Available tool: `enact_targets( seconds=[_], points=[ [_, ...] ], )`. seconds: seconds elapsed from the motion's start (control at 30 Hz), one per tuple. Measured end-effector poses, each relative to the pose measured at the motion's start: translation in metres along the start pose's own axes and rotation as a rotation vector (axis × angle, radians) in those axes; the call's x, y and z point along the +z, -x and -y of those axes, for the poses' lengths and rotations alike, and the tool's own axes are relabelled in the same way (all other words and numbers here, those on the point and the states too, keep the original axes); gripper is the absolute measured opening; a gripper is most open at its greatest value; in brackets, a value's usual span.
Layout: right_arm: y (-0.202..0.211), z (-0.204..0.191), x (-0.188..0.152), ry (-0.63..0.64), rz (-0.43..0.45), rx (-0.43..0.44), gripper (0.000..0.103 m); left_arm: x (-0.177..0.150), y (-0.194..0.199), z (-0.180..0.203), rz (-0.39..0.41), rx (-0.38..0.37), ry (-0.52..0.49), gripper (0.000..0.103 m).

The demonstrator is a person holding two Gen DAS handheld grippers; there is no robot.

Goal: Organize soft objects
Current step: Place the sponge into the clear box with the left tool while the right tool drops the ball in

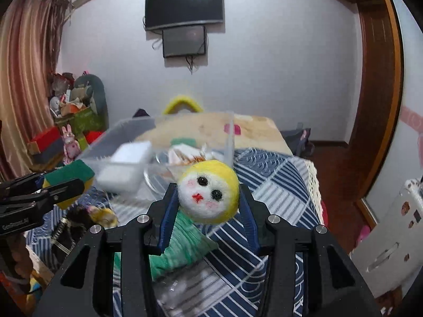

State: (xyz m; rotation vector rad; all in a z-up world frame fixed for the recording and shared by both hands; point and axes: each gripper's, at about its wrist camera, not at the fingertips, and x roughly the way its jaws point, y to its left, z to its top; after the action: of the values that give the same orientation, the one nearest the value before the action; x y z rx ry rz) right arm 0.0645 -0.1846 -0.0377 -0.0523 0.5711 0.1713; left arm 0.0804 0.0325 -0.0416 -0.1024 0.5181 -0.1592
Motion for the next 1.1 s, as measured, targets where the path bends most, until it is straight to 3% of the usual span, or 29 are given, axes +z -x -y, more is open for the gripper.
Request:
enact_targets(
  seconds=[0.27, 0.5, 0.77, 1.1],
  points=[
    [-0.005, -0.017, 0.022, 0.032, 0.055, 0.029, 0.041, 0.027, 0.001, -0.014, 0.058, 0.015, 0.009, 0.052],
    [-0.025, -0.033, 0.037, 0.050, 0.050, 0.068, 0.041, 0.048, -0.025, -0.027, 0.038, 0.055, 0.022, 0.052],
    [-0.064, -0.049, 0.045, 0.085, -0.024, 0.063, 0.041, 0.053, -0.063, -0.038, -0.020, 0.099, 0.012, 0.052],
    [-0.095, -0.053, 0.035, 0.102, -0.128, 0.048, 0.042, 0.046, -0.097, -0.044, -0.094, 0.078, 0.027, 0.052]
  ],
)
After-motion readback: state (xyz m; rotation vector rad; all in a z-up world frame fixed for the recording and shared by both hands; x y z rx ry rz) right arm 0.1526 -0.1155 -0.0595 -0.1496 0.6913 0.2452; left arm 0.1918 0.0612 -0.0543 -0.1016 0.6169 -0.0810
